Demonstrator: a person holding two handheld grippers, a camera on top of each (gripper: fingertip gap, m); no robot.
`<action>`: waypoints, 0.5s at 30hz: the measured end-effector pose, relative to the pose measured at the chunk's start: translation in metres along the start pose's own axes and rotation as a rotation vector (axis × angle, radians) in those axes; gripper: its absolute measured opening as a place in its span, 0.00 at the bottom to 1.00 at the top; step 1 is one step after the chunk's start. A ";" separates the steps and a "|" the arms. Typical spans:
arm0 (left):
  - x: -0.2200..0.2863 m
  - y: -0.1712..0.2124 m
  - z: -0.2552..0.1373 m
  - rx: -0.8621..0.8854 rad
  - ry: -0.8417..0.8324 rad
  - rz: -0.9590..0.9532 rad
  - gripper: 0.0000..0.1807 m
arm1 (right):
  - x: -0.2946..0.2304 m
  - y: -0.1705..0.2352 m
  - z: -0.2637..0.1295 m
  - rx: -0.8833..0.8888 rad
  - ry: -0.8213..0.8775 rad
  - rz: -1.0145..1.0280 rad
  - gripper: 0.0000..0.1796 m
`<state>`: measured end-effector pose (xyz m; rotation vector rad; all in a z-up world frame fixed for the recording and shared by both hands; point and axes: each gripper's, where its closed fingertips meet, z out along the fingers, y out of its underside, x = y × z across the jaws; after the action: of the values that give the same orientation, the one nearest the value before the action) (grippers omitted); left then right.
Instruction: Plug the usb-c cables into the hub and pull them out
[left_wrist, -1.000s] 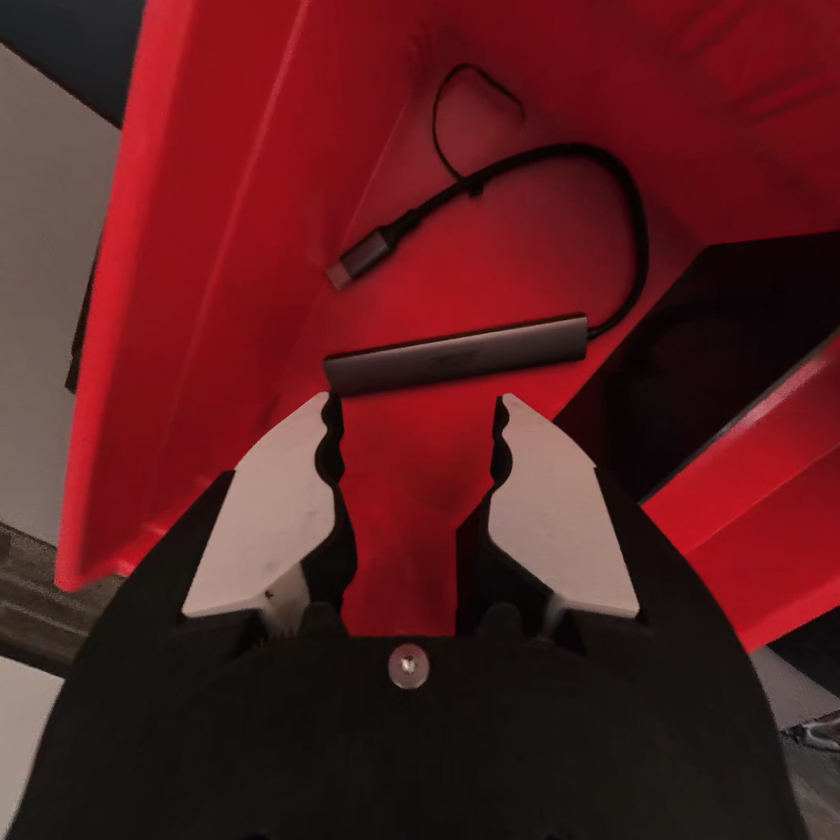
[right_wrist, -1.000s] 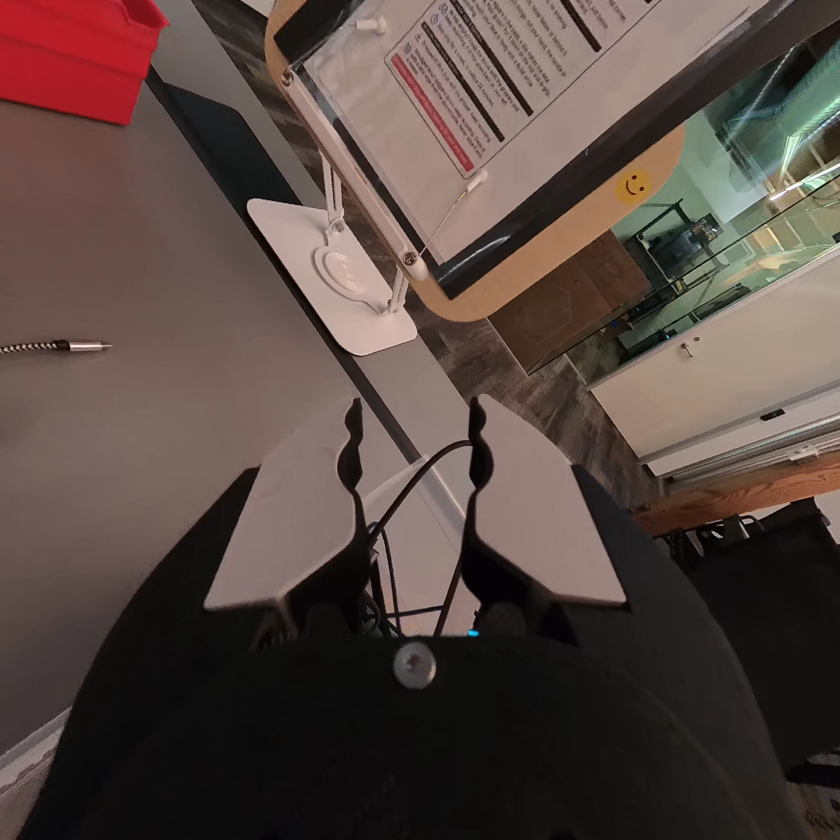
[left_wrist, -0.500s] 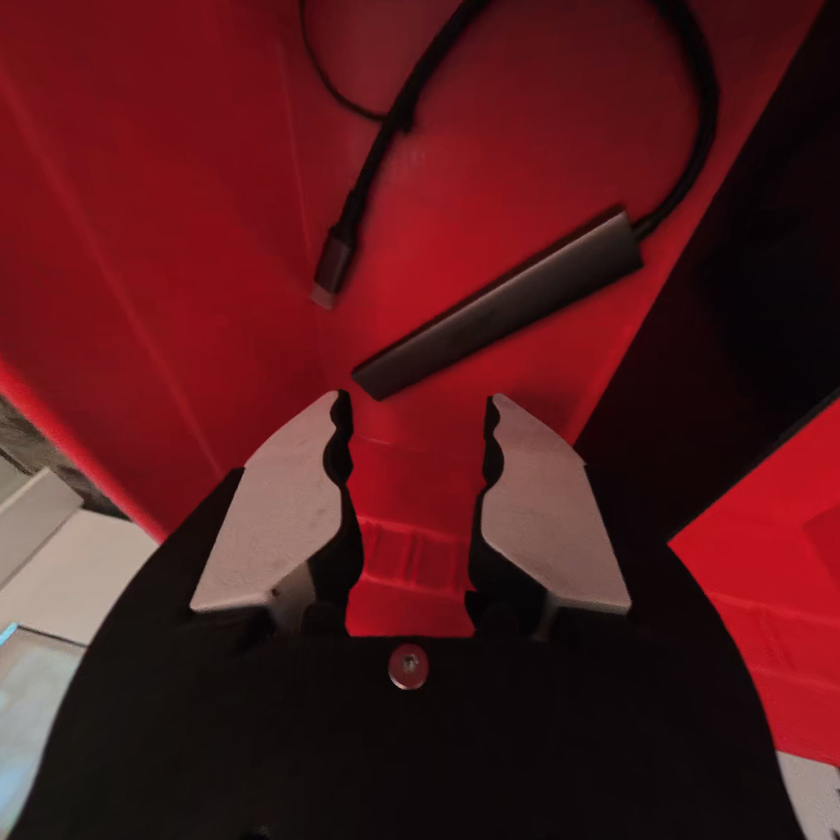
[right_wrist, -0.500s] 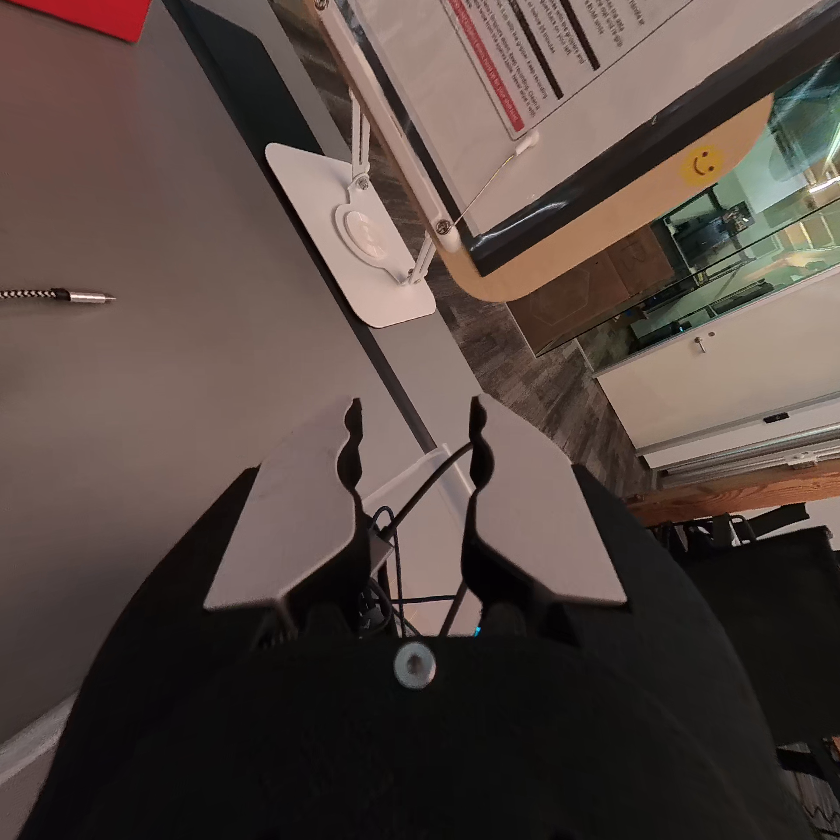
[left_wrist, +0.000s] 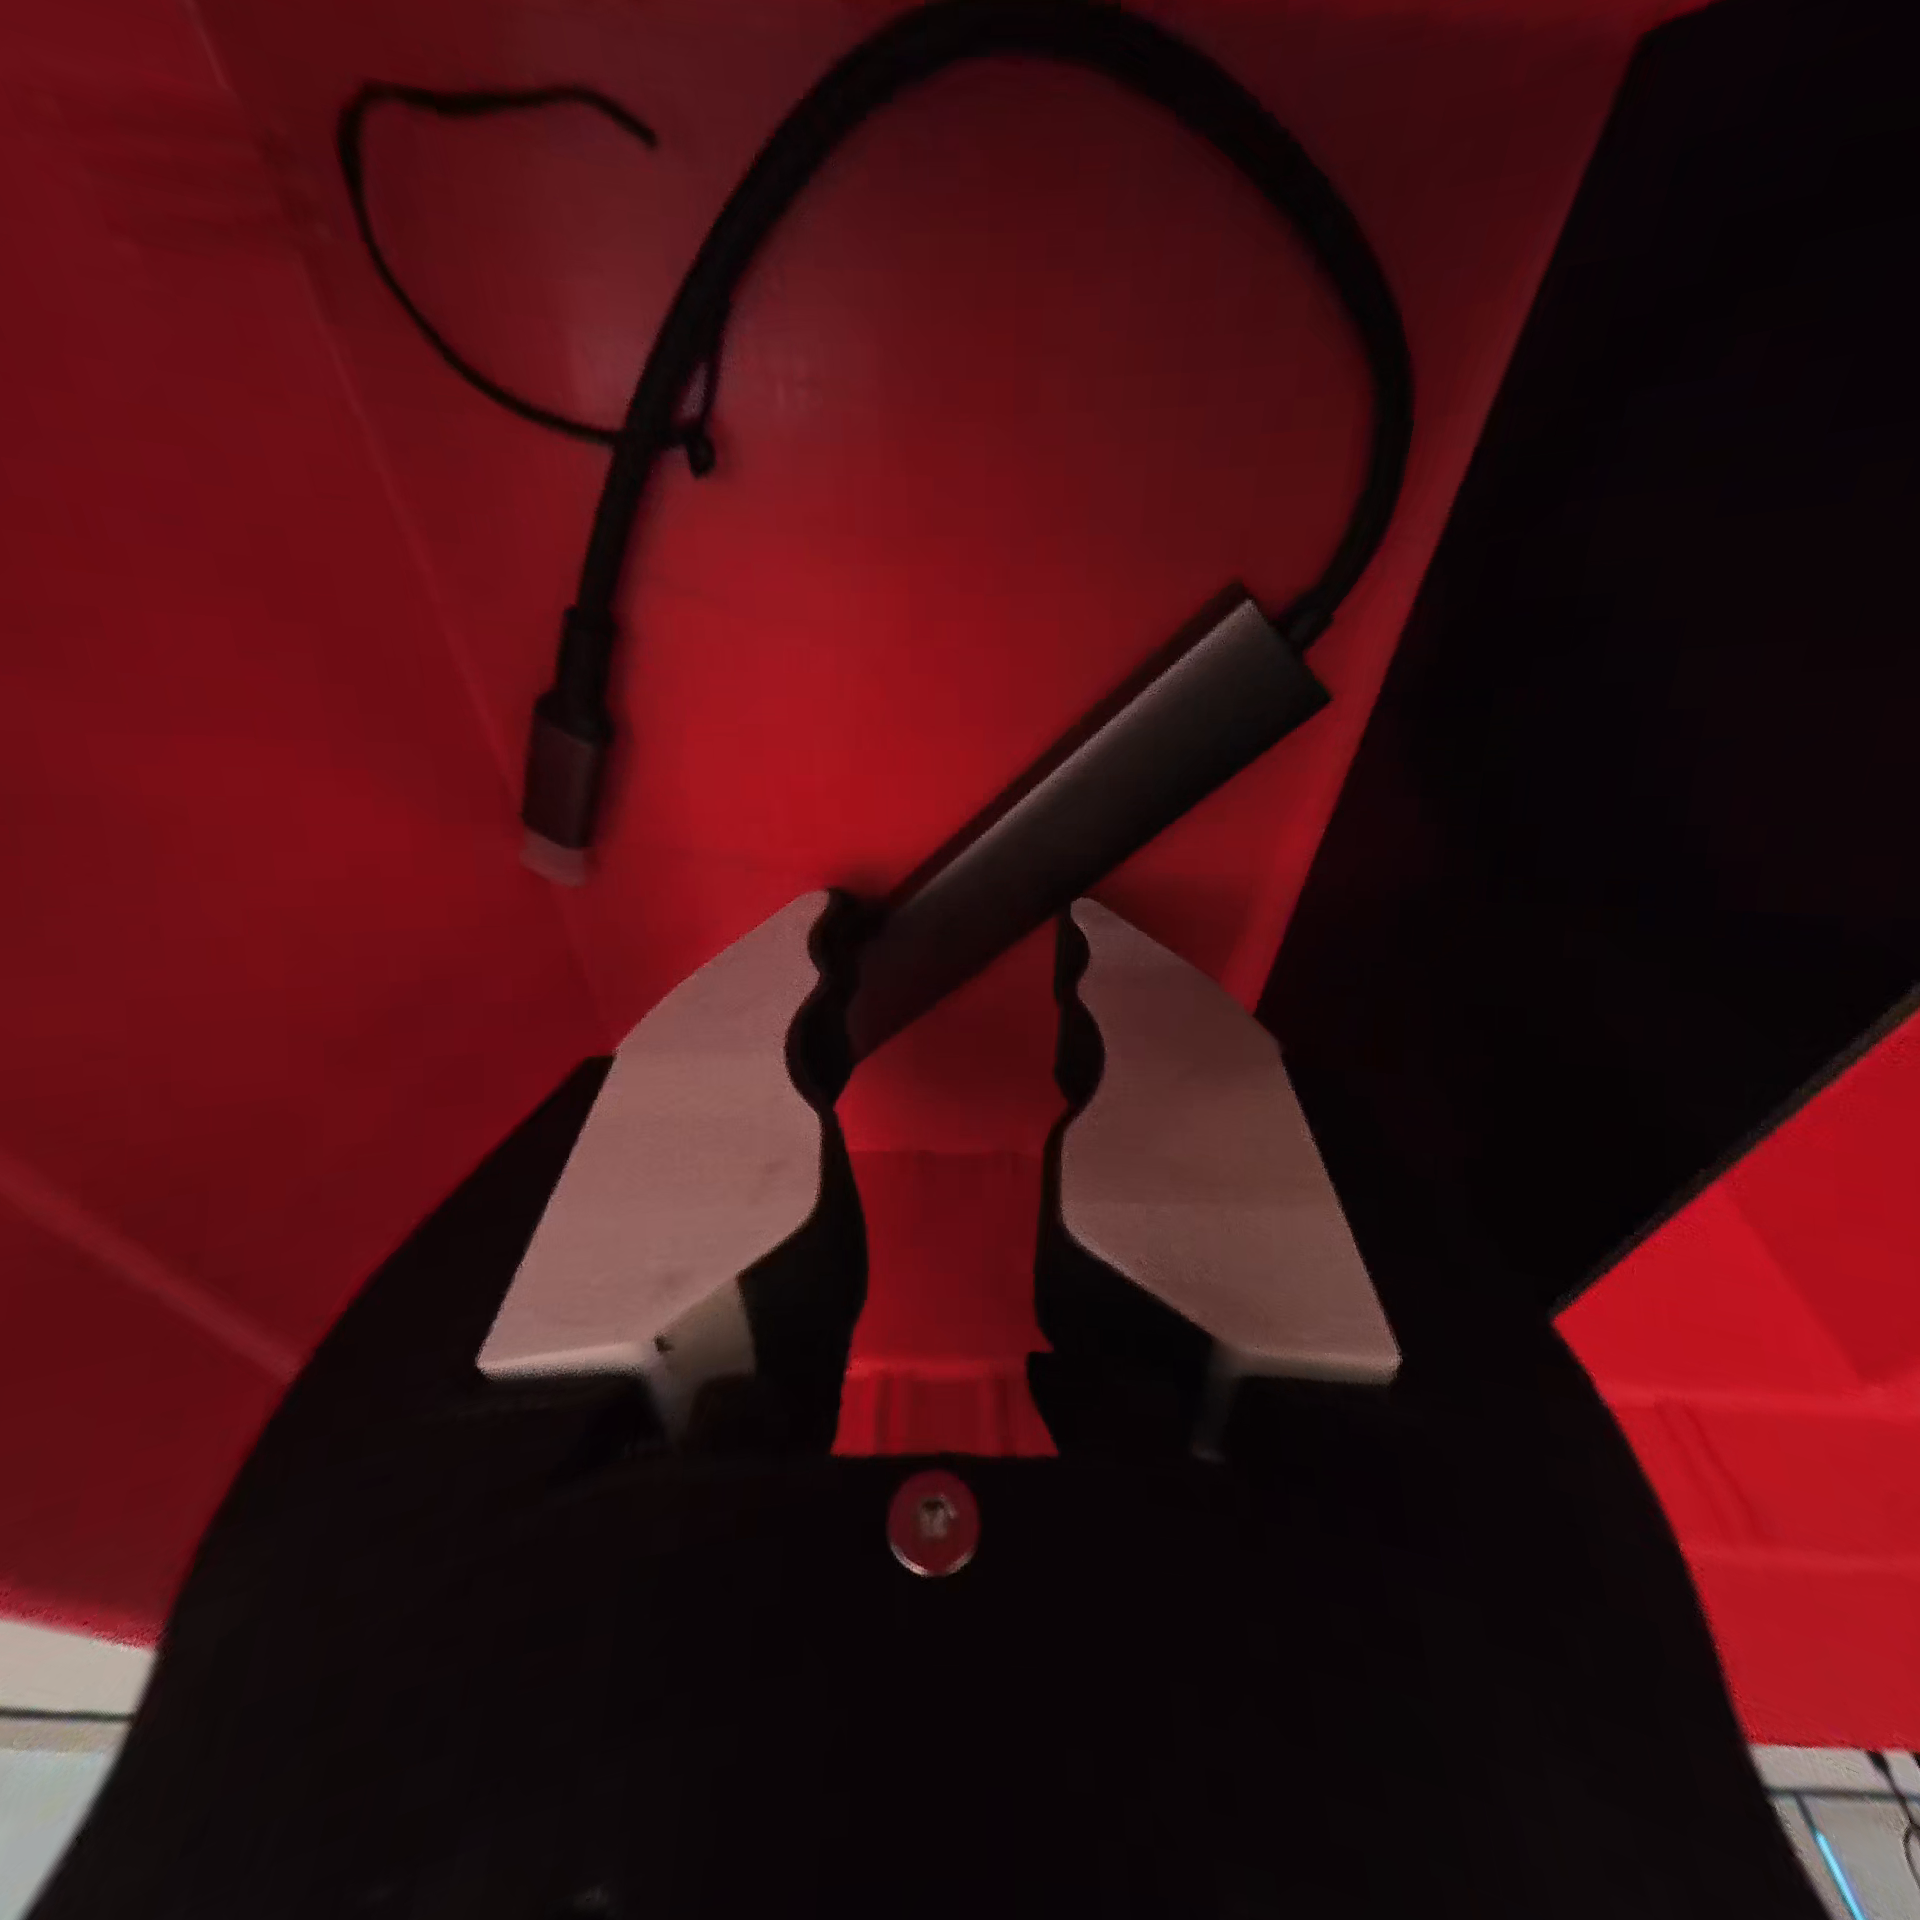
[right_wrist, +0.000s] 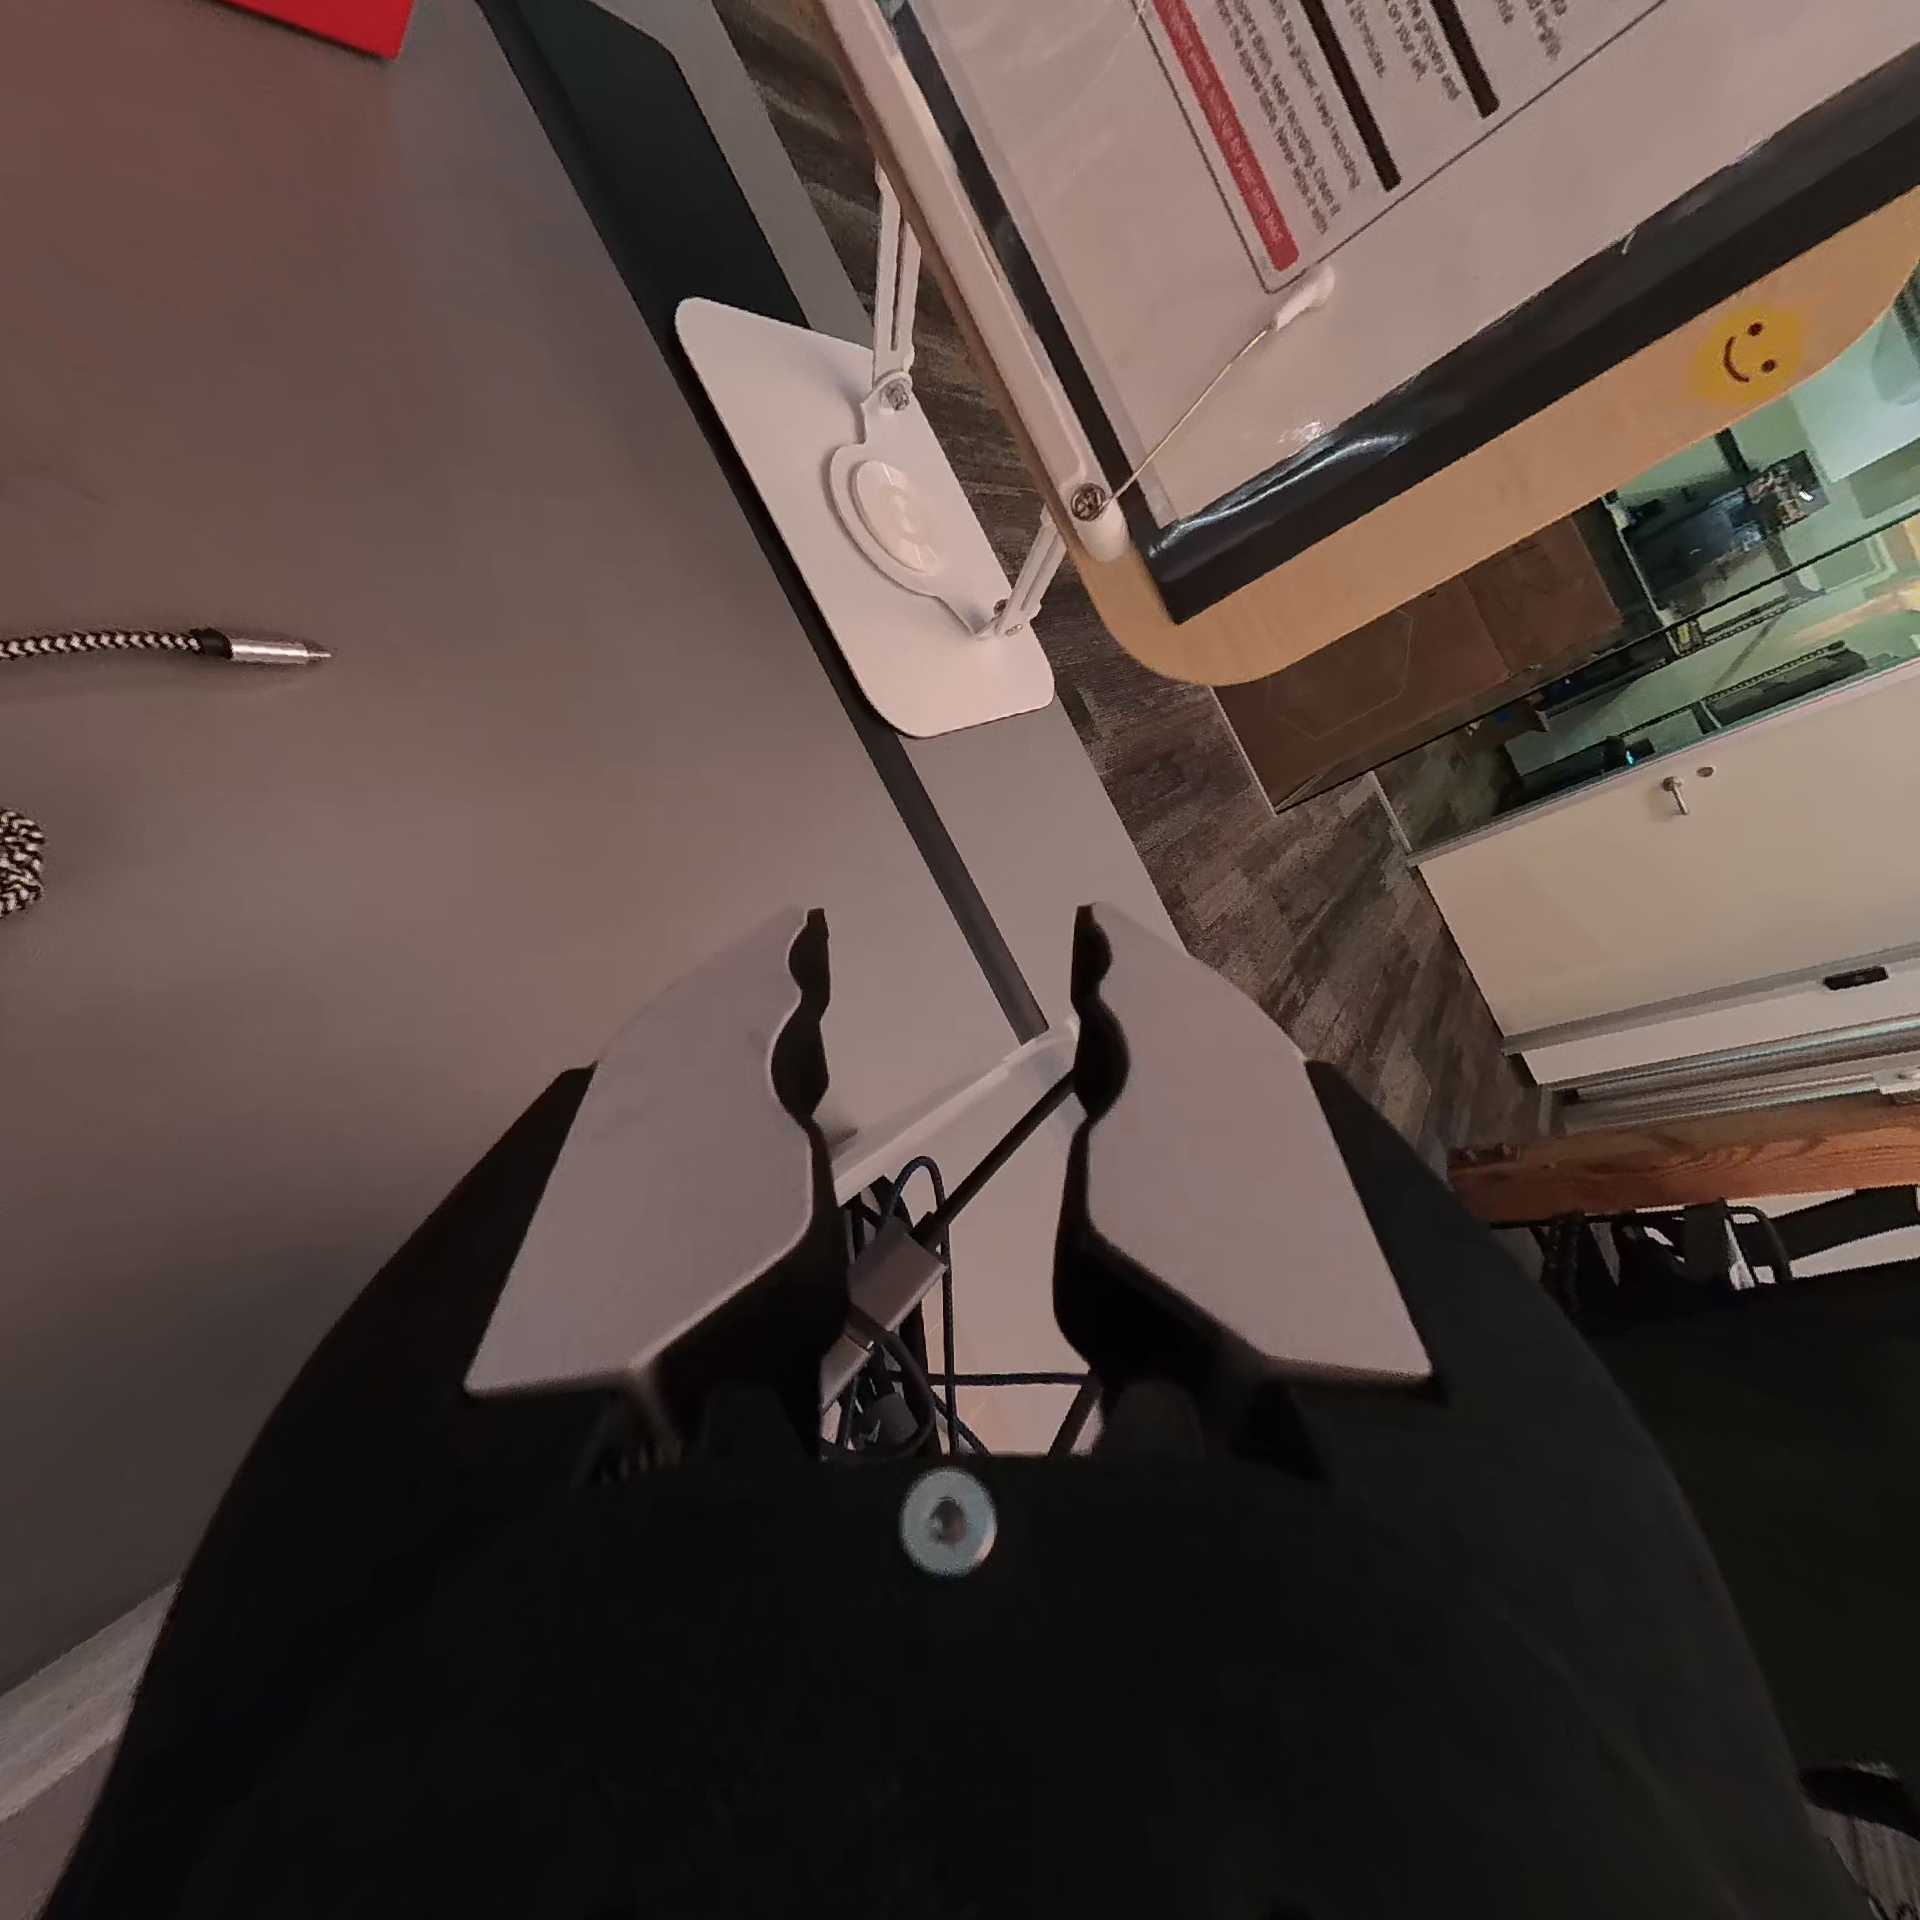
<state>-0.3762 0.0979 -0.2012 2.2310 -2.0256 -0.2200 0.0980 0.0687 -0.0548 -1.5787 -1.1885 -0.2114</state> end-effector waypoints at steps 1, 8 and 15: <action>0.001 0.000 0.000 0.008 -0.007 -0.009 0.19 | 0.000 -0.001 0.000 0.005 -0.001 0.000 0.25; -0.006 0.017 -0.009 -0.042 -0.155 -0.099 0.14 | -0.003 -0.007 -0.002 0.012 -0.012 -0.019 0.25; 0.011 0.002 -0.072 0.125 -0.148 -0.242 0.13 | 0.000 -0.028 -0.016 0.077 -0.009 -0.020 0.25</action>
<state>-0.3638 0.0863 -0.1299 2.6104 -1.8798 -0.2967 0.0834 0.0525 -0.0309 -1.5028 -1.2068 -0.1698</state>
